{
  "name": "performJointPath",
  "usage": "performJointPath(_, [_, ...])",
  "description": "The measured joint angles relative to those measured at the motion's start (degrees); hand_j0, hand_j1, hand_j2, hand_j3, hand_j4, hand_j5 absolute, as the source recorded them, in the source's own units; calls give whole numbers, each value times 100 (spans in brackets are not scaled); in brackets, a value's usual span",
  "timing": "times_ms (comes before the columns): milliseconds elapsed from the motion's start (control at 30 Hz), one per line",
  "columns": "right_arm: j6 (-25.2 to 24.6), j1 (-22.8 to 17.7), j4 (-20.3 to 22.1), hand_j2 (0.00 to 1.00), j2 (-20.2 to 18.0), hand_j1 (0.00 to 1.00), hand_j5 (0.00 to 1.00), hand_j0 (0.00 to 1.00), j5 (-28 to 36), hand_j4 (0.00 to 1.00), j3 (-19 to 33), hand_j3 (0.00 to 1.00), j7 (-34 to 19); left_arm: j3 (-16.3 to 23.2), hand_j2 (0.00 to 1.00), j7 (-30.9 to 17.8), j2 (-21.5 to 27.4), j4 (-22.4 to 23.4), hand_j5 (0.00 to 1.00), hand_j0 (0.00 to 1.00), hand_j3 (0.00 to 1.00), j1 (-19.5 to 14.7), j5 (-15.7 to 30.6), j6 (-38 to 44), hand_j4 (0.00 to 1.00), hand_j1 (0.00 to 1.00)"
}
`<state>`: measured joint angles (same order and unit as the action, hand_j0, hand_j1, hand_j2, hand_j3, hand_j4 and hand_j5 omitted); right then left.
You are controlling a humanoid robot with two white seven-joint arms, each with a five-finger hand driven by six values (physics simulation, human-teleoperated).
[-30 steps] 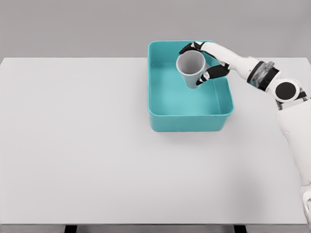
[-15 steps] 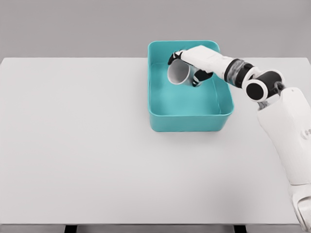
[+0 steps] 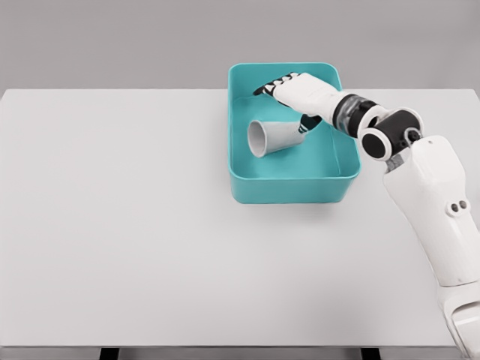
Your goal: Put the paper cup into the basket with your right arm
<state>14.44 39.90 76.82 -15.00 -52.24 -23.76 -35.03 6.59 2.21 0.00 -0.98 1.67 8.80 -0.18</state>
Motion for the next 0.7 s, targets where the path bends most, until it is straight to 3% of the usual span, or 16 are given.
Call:
performJointPath(133, [26,0,44,100,-16,100,100,100,413,100,129,100,-1,0,100,0,0,0,100,100,100,0,0,0,100,100])
performJointPath(267, [401,-131,99,100,-436,100,100,100,2691,100,961,100,-1,0,100,0,0,0,100,100,100,0,2,0,100,100])
performJointPath(333, [545,-536,118,100,-824,100,100,100,3794,100,1360,100,-2,0,100,0,0,0,100,100,100,0,1,0,100,100])
performJointPath(400, [651,-1063,127,100,-1136,100,100,100,4418,100,1859,100,-1,-1,100,0,0,-1,100,100,100,0,1,1,100,100])
performJointPath(600, [883,-2575,123,100,-1615,100,100,100,4983,100,3277,100,-1,-1,100,0,0,-2,100,100,100,0,1,1,100,100])
performJointPath(700, [945,-2628,112,100,-1688,100,100,100,5045,100,3625,100,1,0,100,0,0,-1,100,100,100,0,1,0,100,100])
